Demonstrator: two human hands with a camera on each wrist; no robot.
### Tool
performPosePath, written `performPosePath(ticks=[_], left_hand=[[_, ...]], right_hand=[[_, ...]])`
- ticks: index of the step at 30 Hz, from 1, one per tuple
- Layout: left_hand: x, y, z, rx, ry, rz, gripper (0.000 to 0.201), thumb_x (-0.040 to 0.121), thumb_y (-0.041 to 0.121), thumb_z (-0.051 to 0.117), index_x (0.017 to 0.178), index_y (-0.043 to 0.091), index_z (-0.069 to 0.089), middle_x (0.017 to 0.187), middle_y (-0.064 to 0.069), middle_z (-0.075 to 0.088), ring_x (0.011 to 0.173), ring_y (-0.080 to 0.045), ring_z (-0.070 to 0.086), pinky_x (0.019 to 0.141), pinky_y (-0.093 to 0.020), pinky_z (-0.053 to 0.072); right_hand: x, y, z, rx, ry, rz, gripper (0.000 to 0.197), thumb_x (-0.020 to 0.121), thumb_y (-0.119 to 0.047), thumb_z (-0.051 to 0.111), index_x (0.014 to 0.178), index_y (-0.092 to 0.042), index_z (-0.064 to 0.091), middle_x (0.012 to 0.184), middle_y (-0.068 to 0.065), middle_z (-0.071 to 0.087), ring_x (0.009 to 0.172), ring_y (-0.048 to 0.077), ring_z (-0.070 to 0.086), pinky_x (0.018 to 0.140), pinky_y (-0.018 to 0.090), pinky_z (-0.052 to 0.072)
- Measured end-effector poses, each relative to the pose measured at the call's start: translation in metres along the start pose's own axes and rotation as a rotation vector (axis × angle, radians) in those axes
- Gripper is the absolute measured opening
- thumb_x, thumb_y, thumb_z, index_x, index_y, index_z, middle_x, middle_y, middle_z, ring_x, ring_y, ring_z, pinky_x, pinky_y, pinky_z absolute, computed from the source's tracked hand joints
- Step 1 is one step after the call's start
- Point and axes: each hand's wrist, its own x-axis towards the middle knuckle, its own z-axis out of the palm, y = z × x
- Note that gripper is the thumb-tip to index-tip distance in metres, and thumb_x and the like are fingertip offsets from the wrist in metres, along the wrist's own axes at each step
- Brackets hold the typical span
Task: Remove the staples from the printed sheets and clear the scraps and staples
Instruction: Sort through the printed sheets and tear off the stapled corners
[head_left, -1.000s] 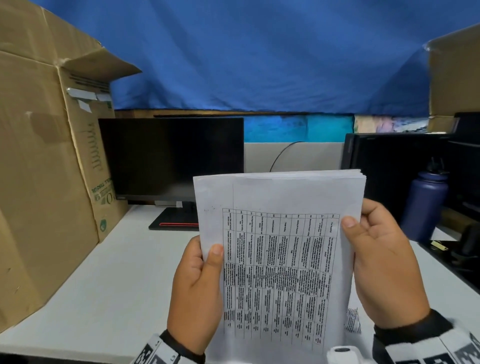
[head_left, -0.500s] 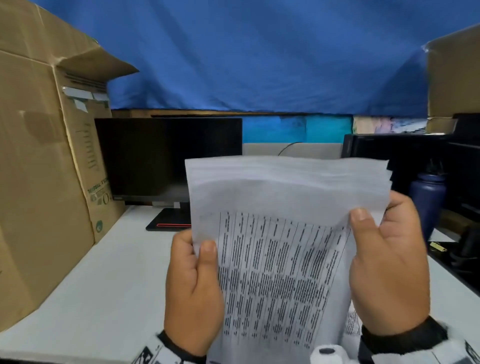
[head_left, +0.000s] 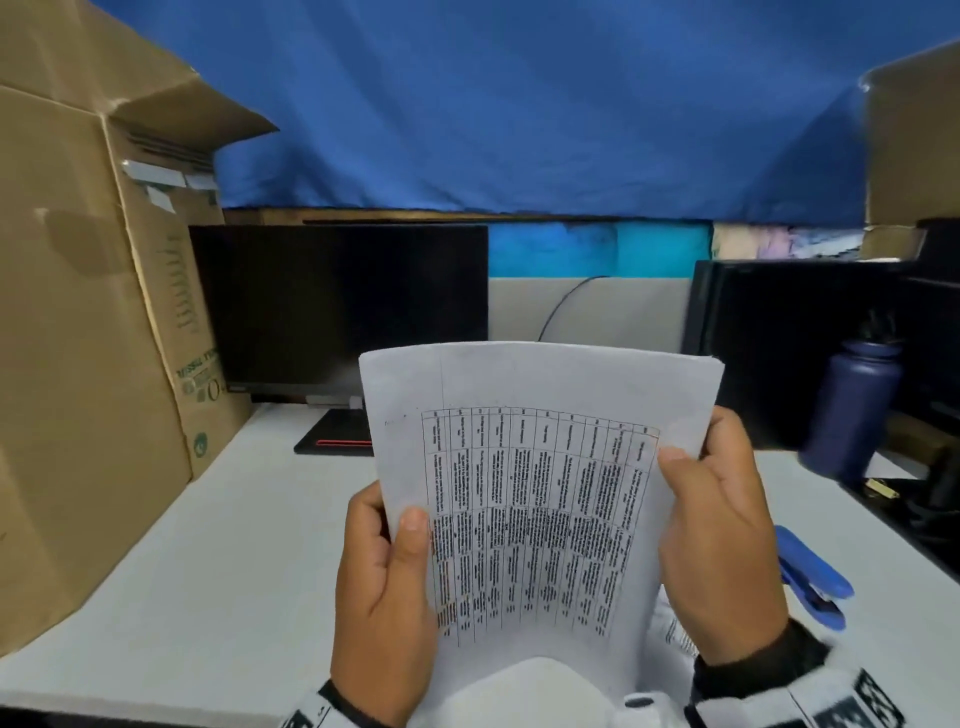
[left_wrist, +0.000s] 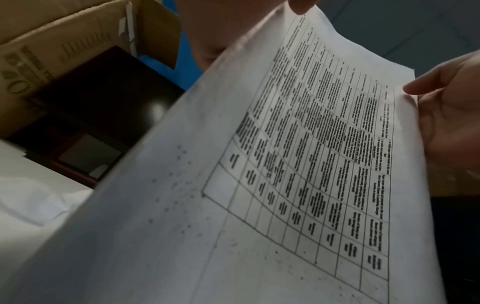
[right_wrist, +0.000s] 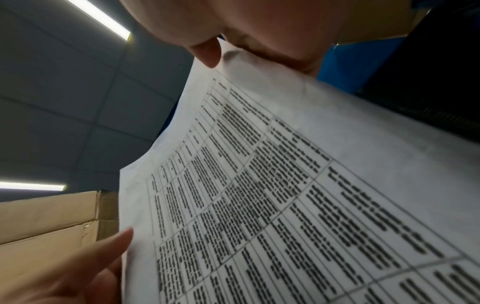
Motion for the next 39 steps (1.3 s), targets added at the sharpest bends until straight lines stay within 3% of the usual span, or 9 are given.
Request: performPosePath(ticks=[6, 13, 19, 21, 24, 26, 28, 33, 39], left_hand=[[0.012, 0.001, -0.006, 0.045, 0.004, -0.094, 0.009, 0.092, 0.033, 0.059, 0.1, 0.035, 0.064, 0.1, 0.009, 0.074, 0.092, -0.009, 0.07, 0.081, -0.034, 0.053], [0.019, 0.004, -0.004, -0.071, -0.007, -0.216, 0.018, 0.095, 0.009, 0.058, 0.099, 0.024, 0.067, 0.101, 0.002, 0.077, 0.097, -0.014, 0.072, 0.086, -0.033, 0.05], [0.01, 0.009, -0.003, -0.148, -0.041, -0.296, 0.022, 0.087, 0.023, 0.058, 0.107, 0.018, 0.065, 0.101, -0.001, 0.077, 0.097, -0.018, 0.072, 0.085, -0.035, 0.051], [0.006, 0.01, -0.003, -0.156, -0.046, -0.314, 0.027, 0.086, 0.034, 0.052, 0.105, 0.024, 0.069, 0.102, 0.0, 0.077, 0.097, -0.018, 0.072, 0.083, -0.034, 0.049], [0.006, 0.012, -0.006, -0.039, -0.064, -0.281, 0.027, 0.099, 0.026, 0.047, 0.095, 0.038, 0.071, 0.096, 0.005, 0.077, 0.091, -0.013, 0.073, 0.082, -0.035, 0.052], [0.009, 0.013, -0.009, 0.025, -0.072, -0.278, 0.028, 0.1, 0.025, 0.049, 0.092, 0.038, 0.072, 0.092, 0.004, 0.078, 0.089, -0.016, 0.073, 0.084, -0.042, 0.055], [0.011, 0.014, -0.013, 0.025, -0.064, -0.29, 0.024, 0.097, 0.024, 0.054, 0.092, 0.035, 0.075, 0.092, 0.002, 0.078, 0.09, -0.02, 0.074, 0.088, -0.046, 0.055], [0.008, 0.015, -0.015, 0.001, 0.018, -0.323, 0.02, 0.093, 0.023, 0.06, 0.086, 0.031, 0.078, 0.085, 0.003, 0.079, 0.082, -0.016, 0.074, 0.076, -0.034, 0.054], [0.008, 0.033, -0.015, 0.051, 0.067, -0.224, 0.022, 0.095, 0.025, 0.057, 0.081, 0.032, 0.074, 0.077, 0.006, 0.077, 0.068, -0.007, 0.071, 0.065, -0.028, 0.049]], right_hand=[[0.011, -0.003, -0.006, -0.039, 0.038, 0.04, 0.022, 0.098, -0.004, 0.041, 0.094, -0.018, 0.058, 0.075, -0.017, 0.069, 0.064, -0.006, 0.063, 0.053, 0.009, 0.047], [0.01, -0.007, -0.004, -0.084, 0.081, 0.111, 0.021, 0.1, -0.018, 0.043, 0.09, -0.022, 0.061, 0.081, -0.01, 0.073, 0.068, 0.0, 0.066, 0.063, 0.026, 0.045], [0.004, -0.006, -0.003, -0.115, 0.105, 0.14, 0.023, 0.099, -0.02, 0.041, 0.093, -0.029, 0.061, 0.09, -0.008, 0.072, 0.087, 0.013, 0.068, 0.077, 0.035, 0.051], [0.003, -0.005, -0.003, -0.097, 0.11, 0.16, 0.025, 0.099, -0.017, 0.041, 0.096, -0.03, 0.062, 0.092, -0.008, 0.073, 0.09, 0.014, 0.068, 0.081, 0.038, 0.052], [0.002, -0.004, -0.003, -0.086, 0.115, 0.17, 0.028, 0.098, -0.014, 0.041, 0.096, -0.03, 0.064, 0.096, -0.003, 0.074, 0.097, 0.021, 0.068, 0.094, 0.053, 0.05], [0.002, -0.003, -0.005, -0.06, 0.121, 0.177, 0.028, 0.098, -0.014, 0.042, 0.095, -0.028, 0.065, 0.095, -0.001, 0.075, 0.095, 0.023, 0.069, 0.096, 0.053, 0.05], [0.003, -0.003, -0.007, -0.023, 0.117, 0.181, 0.025, 0.099, -0.014, 0.044, 0.092, -0.026, 0.065, 0.094, 0.002, 0.075, 0.095, 0.027, 0.069, 0.096, 0.056, 0.049], [0.0, 0.0, -0.007, 0.035, 0.122, 0.177, 0.024, 0.1, -0.017, 0.046, 0.086, -0.026, 0.063, 0.093, 0.008, 0.074, 0.095, 0.036, 0.067, 0.095, 0.063, 0.047], [0.006, -0.004, -0.01, 0.067, 0.065, 0.228, 0.026, 0.099, -0.012, 0.047, 0.082, -0.021, 0.065, 0.082, 0.009, 0.075, 0.071, 0.022, 0.069, 0.071, 0.045, 0.053]])
